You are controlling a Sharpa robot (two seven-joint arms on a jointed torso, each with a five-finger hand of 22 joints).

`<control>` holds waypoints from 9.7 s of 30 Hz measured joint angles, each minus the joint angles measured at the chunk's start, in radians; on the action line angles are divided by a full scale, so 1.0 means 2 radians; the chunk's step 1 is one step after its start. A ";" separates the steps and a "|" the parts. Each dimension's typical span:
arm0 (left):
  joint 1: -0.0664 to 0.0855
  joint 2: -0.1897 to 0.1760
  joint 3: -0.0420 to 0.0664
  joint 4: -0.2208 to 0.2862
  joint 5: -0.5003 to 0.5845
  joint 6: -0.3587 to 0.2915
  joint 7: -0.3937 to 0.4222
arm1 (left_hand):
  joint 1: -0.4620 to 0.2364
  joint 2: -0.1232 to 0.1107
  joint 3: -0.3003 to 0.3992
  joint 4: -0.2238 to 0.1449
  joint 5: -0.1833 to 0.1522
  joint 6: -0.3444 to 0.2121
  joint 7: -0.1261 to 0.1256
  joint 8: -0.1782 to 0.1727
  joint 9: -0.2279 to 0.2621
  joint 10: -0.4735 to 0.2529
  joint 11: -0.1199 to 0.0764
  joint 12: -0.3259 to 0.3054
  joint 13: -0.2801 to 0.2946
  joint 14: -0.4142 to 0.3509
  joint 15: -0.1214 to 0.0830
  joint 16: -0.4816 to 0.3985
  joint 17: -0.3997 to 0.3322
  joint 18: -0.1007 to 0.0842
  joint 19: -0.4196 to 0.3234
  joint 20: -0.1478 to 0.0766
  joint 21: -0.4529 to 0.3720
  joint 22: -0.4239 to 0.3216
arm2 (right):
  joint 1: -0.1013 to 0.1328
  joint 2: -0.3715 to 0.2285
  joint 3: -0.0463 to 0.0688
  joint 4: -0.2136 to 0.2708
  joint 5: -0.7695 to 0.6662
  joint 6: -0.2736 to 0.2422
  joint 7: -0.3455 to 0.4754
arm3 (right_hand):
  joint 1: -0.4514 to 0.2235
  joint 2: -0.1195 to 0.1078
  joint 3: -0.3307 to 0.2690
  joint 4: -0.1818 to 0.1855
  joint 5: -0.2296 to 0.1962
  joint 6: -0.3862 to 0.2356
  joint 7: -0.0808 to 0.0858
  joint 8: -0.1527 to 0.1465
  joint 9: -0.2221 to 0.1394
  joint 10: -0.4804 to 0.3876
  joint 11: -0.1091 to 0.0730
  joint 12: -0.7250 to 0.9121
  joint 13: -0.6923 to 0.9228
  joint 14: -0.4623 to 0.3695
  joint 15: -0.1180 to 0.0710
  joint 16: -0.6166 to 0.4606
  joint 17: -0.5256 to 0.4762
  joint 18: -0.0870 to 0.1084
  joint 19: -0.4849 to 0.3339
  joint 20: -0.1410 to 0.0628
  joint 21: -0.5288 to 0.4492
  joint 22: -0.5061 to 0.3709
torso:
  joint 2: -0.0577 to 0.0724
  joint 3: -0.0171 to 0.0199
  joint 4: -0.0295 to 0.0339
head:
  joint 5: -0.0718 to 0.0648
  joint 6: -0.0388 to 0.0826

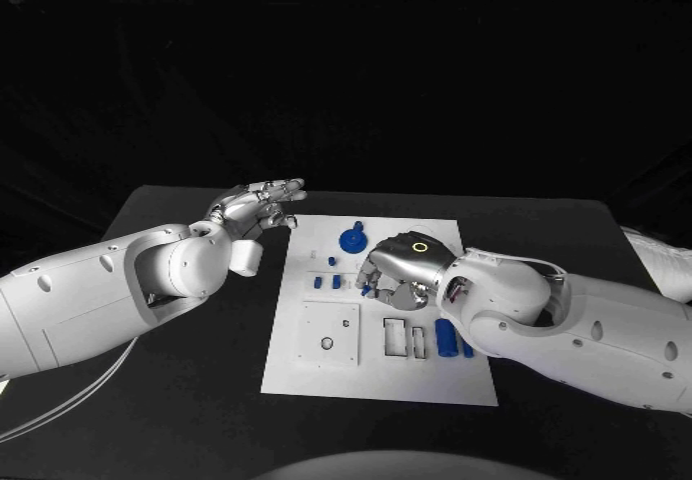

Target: Assemble the parts on the task board

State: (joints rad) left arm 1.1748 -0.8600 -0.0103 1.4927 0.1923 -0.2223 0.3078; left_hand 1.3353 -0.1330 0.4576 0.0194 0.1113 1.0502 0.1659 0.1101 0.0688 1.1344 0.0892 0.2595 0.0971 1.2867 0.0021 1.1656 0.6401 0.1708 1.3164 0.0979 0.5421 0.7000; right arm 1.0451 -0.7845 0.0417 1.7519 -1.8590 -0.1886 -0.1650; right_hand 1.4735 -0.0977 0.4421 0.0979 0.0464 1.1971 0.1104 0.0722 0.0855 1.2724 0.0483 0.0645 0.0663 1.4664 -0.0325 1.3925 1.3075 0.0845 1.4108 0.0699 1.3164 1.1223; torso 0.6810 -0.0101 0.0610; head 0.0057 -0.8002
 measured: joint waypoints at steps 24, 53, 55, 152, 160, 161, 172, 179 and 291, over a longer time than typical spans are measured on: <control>0.000 0.001 0.000 0.003 0.000 0.004 -0.002 | 0.000 0.000 0.000 0.000 0.000 0.000 0.000 0.000 0.000 0.000 0.000 0.000 0.000 0.000 0.000 0.000 -0.001 0.000 0.000 0.000 -0.002 0.000 | -0.032 0.049 -0.006 -0.044 -0.003 0.015 0.015 | 0.000 0.000 0.003 -0.003 0.000 -0.001 0.000 -0.002 0.000 0.000 0.000 0.000 0.000 0.000 0.000 0.000 0.000 0.000 0.000 0.000 0.000 -0.001 | 0.001 0.0005 -0.0003 | 0.017 -0.011; 0.000 0.000 0.000 0.004 0.000 0.007 -0.009 | 0.000 0.000 -0.001 -0.001 0.000 -0.002 0.002 0.000 0.000 -0.002 0.002 0.002 0.000 -0.002 0.002 -0.002 -0.003 0.000 0.000 0.000 -0.002 0.000 | -0.032 0.065 -0.010 -0.052 -0.017 0.038 0.003 | -0.040 -0.016 -0.003 0.003 -0.001 -0.019 0.012 -0.004 -0.002 -0.023 0.012 0.000 -0.002 0.000 0.007 0.000 -0.002 0.000 -0.001 0.003 -0.001 -0.009 | 0.000 -0.0001 -0.0005 | 0.017 -0.017; 0.000 0.000 0.000 0.004 0.000 0.007 -0.009 | 0.000 0.000 -0.001 -0.001 0.000 -0.002 0.002 0.000 0.000 -0.002 0.002 0.002 0.000 -0.002 0.002 -0.002 -0.003 0.000 0.000 0.000 -0.002 -0.001 | -0.032 0.066 -0.011 -0.053 -0.018 0.037 0.002 | -0.047 -0.023 -0.009 0.004 -0.001 -0.029 0.014 -0.005 -0.006 -0.034 0.014 0.001 -0.002 0.000 0.009 -0.002 -0.007 0.000 -0.003 0.007 -0.006 -0.015 | 0.000 -0.0001 -0.0003 | 0.017 -0.016; 0.000 -0.006 -0.001 0.006 -0.003 0.014 -0.016 | 0.000 0.000 -0.001 -0.001 0.000 -0.002 0.002 0.000 0.000 -0.002 0.002 0.004 0.000 -0.002 0.002 -0.002 -0.005 0.000 0.000 0.000 -0.002 -0.001 | 0.015 -0.062 0.007 0.010 -0.014 0.025 -0.034 | -0.009 0.011 -0.031 0.001 -0.001 -0.007 0.000 0.008 0.000 -0.010 -0.001 0.026 0.001 -0.001 0.001 -0.023 -0.037 0.008 -0.003 0.001 -0.037 -0.053 | -0.002 -0.0014 -0.0038 | 0.006 -0.008; 0.000 -0.006 -0.001 0.006 -0.003 0.015 -0.017 | 0.000 0.000 -0.003 -0.003 0.000 -0.002 0.002 0.000 0.000 -0.004 0.000 0.006 0.000 -0.005 0.002 -0.002 -0.007 0.000 -0.002 0.002 -0.005 -0.002 | 0.021 -0.060 0.010 0.046 -0.002 0.010 -0.032 | -0.009 0.011 -0.030 0.000 -0.001 -0.007 0.000 0.008 0.000 -0.007 -0.002 0.026 0.000 -0.001 0.001 -0.023 -0.037 0.008 -0.003 0.001 -0.037 -0.052 | -0.002 -0.0017 -0.0041 | 0.010 -0.007; 0.000 -0.005 -0.001 0.006 -0.003 0.015 -0.017 | 0.000 0.000 -0.003 -0.003 0.000 -0.002 0.002 0.000 0.000 -0.004 0.000 0.006 0.000 -0.005 0.002 -0.002 -0.007 0.000 -0.002 0.002 -0.005 -0.002 | 0.020 -0.055 0.010 0.047 -0.001 0.009 -0.032 | -0.009 0.011 -0.030 0.000 -0.001 -0.007 0.000 0.008 0.000 -0.007 -0.002 0.026 0.000 -0.001 0.001 -0.023 -0.037 0.008 -0.003 0.001 -0.037 -0.052 | -0.002 -0.0017 -0.0042 | 0.010 -0.007; 0.000 -0.002 -0.001 0.006 -0.003 0.016 -0.017 | 0.000 0.000 -0.003 -0.003 0.000 -0.002 0.002 0.000 0.000 -0.005 0.002 0.006 0.000 -0.005 0.002 -0.002 -0.007 0.000 -0.002 0.002 -0.005 -0.002 | -0.006 0.021 0.000 0.038 0.012 0.007 -0.016 | -0.009 0.011 -0.024 -0.003 -0.001 -0.006 -0.001 0.004 0.000 -0.007 -0.002 0.021 0.000 -0.001 0.001 -0.023 -0.038 0.008 -0.003 0.001 -0.037 -0.055 | -0.001 -0.0016 -0.0030 | 0.016 -0.007; 0.000 -0.001 -0.001 0.006 -0.004 0.017 -0.017 | 0.000 0.000 -0.003 -0.003 0.000 -0.002 0.002 0.000 0.000 -0.005 0.002 0.006 0.000 -0.005 0.002 -0.002 -0.007 0.000 -0.002 0.002 -0.005 -0.002 | -0.024 0.049 -0.004 0.018 0.016 0.009 -0.004 | -0.009 0.011 -0.022 -0.006 -0.001 -0.006 -0.001 0.005 0.001 -0.007 -0.001 0.018 -0.001 -0.001 0.001 -0.023 -0.038 0.008 -0.003 0.001 -0.037 -0.055 | -0.001 -0.0020 -0.0019 | 0.024 -0.011; 0.000 -0.014 -0.004 0.011 -0.005 0.020 -0.022 | 0.000 0.000 -0.004 -0.004 0.000 -0.002 0.002 0.002 0.000 -0.005 0.002 0.008 0.000 -0.005 0.002 -0.002 -0.009 0.000 -0.002 0.002 -0.005 -0.003 | -0.038 -0.180 -0.008 0.109 0.172 -0.056 -0.198 | -0.122 0.020 -0.280 0.095 0.099 -0.063 -0.013 0.068 0.039 0.092 -0.021 0.554 0.514 0.000 -0.020 0.046 0.000 0.000 0.023 -0.022 0.019 0.031 | -0.009 -0.0035 -0.0259 | -0.006 -0.002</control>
State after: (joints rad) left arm 1.1747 -0.8876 -0.0187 1.5148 0.1828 -0.1814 0.2640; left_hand 1.3353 -0.1330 0.4493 0.0111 0.1113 1.0467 0.1693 0.1140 0.0690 1.1239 0.0927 0.2751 0.0973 1.2763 0.0055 1.1609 0.6223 0.1707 1.3129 0.1015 0.5324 0.6942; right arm 0.9683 -1.1448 0.0252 1.9704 -1.5147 -0.2997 -0.5602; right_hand 1.2290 -0.0576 -0.1172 0.2870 0.2438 1.0721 0.0845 0.2086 0.1632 1.4565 0.0072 1.1723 1.0940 1.4664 -0.0719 1.4855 1.3080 0.0841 1.4573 0.0268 1.3548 1.1849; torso 0.6620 -0.0171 0.0092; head -0.0071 -0.8046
